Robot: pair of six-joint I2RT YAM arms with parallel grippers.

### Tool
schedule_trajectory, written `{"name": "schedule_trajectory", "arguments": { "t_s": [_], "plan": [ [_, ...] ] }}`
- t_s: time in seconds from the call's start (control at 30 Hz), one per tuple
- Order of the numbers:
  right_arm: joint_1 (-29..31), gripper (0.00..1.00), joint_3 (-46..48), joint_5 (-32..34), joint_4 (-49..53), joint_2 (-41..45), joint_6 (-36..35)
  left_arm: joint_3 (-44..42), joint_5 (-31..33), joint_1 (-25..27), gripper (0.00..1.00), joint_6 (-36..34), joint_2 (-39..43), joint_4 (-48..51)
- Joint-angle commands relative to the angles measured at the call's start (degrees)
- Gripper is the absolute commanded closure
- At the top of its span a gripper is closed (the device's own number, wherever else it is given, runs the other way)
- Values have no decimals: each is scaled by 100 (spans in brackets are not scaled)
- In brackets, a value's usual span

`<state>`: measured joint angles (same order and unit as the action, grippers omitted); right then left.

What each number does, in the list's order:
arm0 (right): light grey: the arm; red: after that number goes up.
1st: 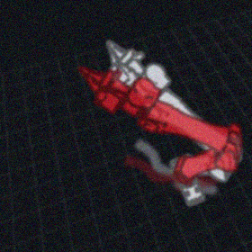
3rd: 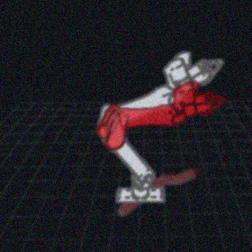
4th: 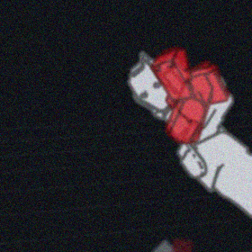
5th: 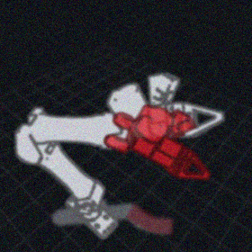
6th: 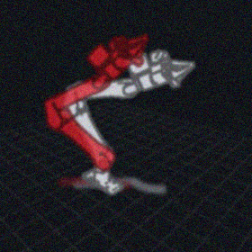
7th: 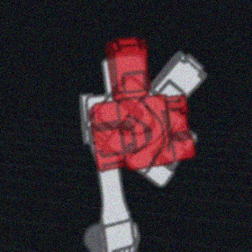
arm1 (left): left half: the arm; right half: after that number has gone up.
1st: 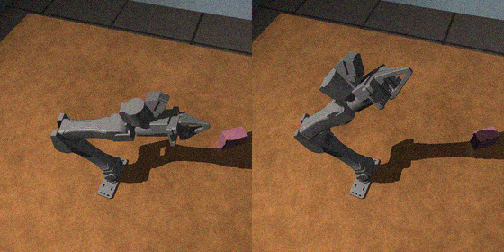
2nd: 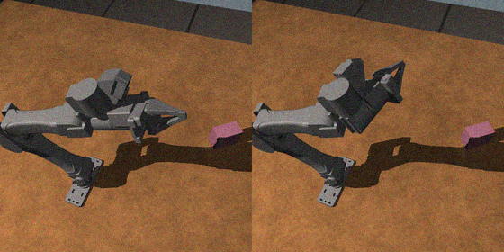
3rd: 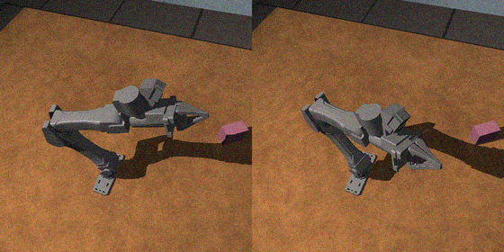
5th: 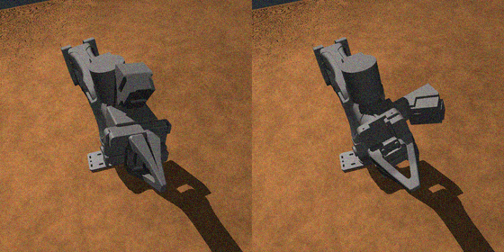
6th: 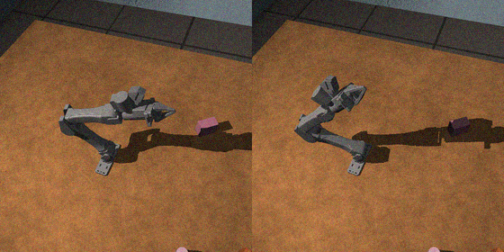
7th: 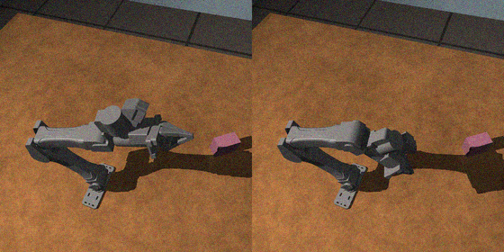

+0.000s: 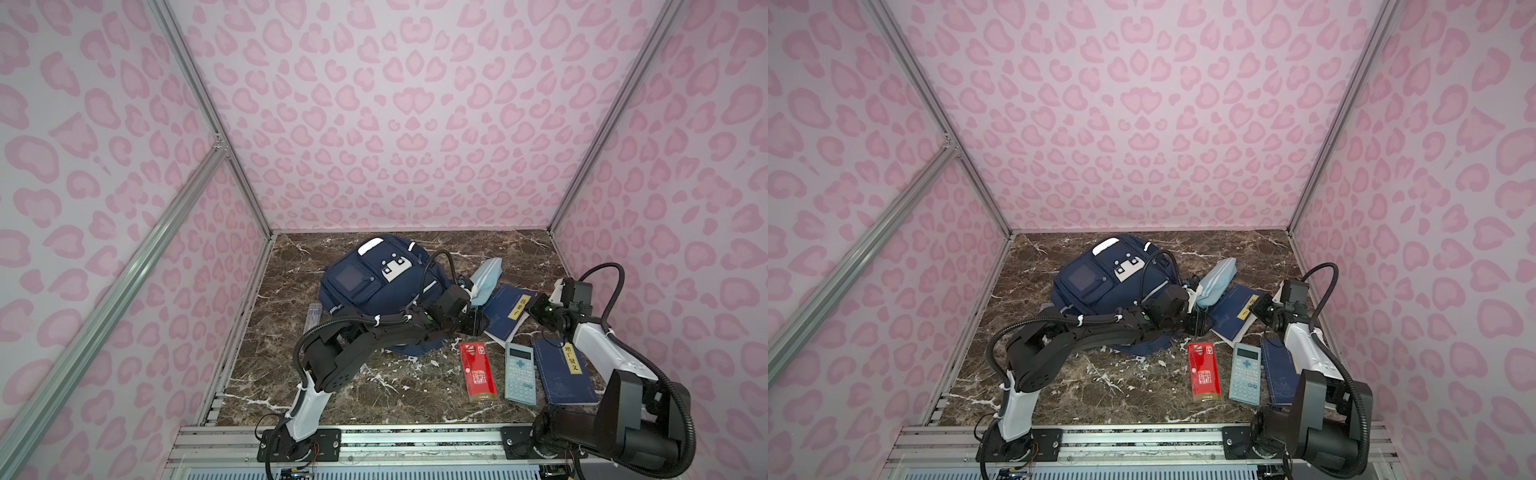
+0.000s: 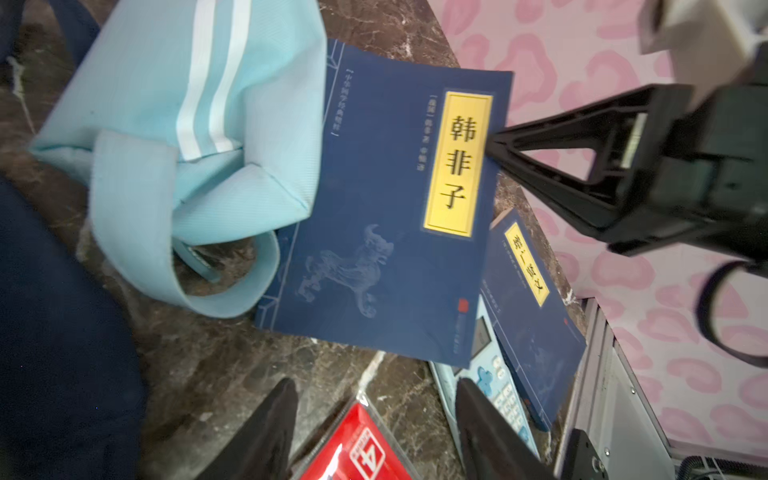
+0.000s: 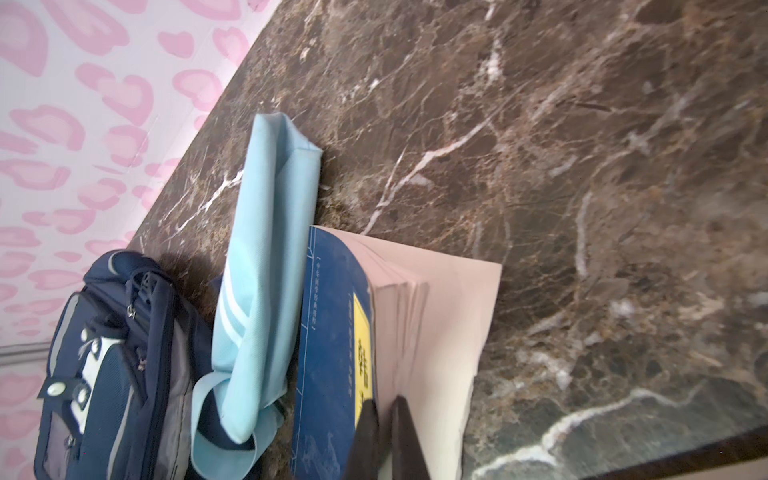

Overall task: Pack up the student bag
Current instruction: 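Lift the book upright with the right gripper while the left gripper moves beside it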

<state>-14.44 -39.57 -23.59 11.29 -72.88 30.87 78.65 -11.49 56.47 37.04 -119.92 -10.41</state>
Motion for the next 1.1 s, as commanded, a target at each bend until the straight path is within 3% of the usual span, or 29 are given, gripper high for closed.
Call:
{"name": "schedule_trajectory", "arguments": {
  "t_s": [0.0,0.23,0.4,0.7,0.8,0.93,1.07],
  "plan": [
    [11,100,-33,-552,140,252,-275,26,-226,22,31,75,-143,-324],
    [187,100,-138,-941,181,920,-560,-519,-424,-158,18,60,108,-1137],
    [346,100,-122,-1714,-45,978,-404,-807,-821,-282,13,-24,171,-1810],
    [490,100,-86,-2590,-580,1132,247,-1067,-1030,-338,14,-48,320,-2388],
    [561,100,-103,-2615,-577,1043,177,-1294,-1075,-338,31,-56,597,-2559],
    [593,100,-68,-2614,-629,943,122,-1556,-1130,-338,77,-30,1041,-2612],
    [626,100,-48,-2578,-689,834,112,-1768,-1120,-338,97,-80,1463,-2452]
  ]
}}
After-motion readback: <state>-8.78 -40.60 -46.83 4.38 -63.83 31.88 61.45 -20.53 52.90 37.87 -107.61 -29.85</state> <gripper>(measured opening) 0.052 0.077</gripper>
